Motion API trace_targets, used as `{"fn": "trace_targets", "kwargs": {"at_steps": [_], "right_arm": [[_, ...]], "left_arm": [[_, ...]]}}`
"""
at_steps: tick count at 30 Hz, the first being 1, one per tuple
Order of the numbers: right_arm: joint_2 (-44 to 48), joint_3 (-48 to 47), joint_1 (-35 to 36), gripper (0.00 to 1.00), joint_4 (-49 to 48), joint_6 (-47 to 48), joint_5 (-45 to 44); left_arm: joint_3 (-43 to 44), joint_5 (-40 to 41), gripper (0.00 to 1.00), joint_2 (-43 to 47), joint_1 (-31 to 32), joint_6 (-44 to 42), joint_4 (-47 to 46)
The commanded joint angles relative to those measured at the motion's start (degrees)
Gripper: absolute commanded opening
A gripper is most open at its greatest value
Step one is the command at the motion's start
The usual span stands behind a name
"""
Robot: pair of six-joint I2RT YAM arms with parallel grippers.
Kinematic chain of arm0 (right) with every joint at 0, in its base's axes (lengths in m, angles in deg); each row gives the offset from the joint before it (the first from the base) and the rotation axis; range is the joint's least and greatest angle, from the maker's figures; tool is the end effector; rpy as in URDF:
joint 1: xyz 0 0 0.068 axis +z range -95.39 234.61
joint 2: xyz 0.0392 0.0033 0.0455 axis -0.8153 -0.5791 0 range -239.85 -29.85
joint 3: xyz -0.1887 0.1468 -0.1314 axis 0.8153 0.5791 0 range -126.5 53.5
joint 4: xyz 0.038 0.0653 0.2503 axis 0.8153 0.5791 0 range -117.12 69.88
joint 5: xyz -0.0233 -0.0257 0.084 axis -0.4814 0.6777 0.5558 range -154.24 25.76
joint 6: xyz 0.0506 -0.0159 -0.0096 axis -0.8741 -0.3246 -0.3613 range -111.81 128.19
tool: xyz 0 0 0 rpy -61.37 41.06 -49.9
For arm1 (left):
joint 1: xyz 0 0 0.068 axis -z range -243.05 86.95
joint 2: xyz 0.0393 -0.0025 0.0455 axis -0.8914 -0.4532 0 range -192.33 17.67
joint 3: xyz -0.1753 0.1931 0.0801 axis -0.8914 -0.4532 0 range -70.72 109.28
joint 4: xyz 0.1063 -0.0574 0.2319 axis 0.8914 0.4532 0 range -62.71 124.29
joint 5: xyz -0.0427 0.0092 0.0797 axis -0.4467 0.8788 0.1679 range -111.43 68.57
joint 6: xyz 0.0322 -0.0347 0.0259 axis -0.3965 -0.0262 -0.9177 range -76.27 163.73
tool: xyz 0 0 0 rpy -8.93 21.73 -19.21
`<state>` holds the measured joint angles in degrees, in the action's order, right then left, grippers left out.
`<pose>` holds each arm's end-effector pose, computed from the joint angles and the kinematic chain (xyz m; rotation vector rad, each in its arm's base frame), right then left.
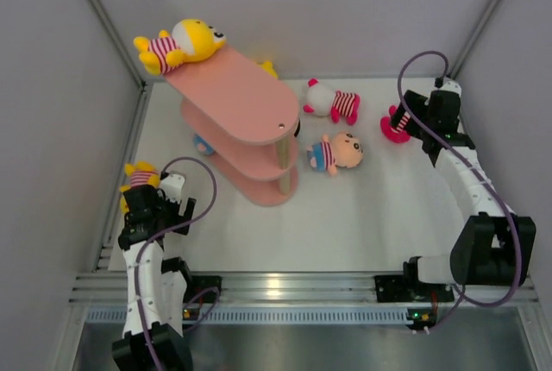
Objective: Place and organize the stuffed toys onto the shelf
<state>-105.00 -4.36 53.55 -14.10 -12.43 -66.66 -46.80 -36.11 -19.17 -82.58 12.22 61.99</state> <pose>0.2986 -0.0071 0.2979 0.4207 2.0608 0.1612 0.1294 0.0363 0.1954 0.3645 2.3419 0.1201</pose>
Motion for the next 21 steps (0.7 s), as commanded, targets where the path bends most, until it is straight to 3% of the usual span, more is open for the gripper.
{"fn": "trace_targets", "kwargs": {"at_steps": [1,10,13,16,21], "right_arm": [[-8.2,-6.7,-4.0,0.99,0.8,2.2,-2.2],[-24.1,-11.6,-5.1,0.92,-5.1,4.7,3.8],[-27.8,-12.6,-5.1,0.8,-6.8,4.9,4.4],[-28.4,-11.7,-5.3,0.56,-10.3,5.2,4.2],[-26.3,-10.7,-5.4,0.06,-12.5,8.0,3.6]], "left_arm": [[2.5,0.3,0.99,0.0,-0.2,-0.8,0.1],[3.0,2.7,0.99,-2.9,-0.2,0.2,0.1],[2.9,3.3,0.99,-3.1,-0.2,0.5,0.1],[2.9,3.3,0.99,-3.2,-0.2,0.6,0.1],[2.9,3.5,0.98,-2.9,-0.2,0.6,0.1]]}}
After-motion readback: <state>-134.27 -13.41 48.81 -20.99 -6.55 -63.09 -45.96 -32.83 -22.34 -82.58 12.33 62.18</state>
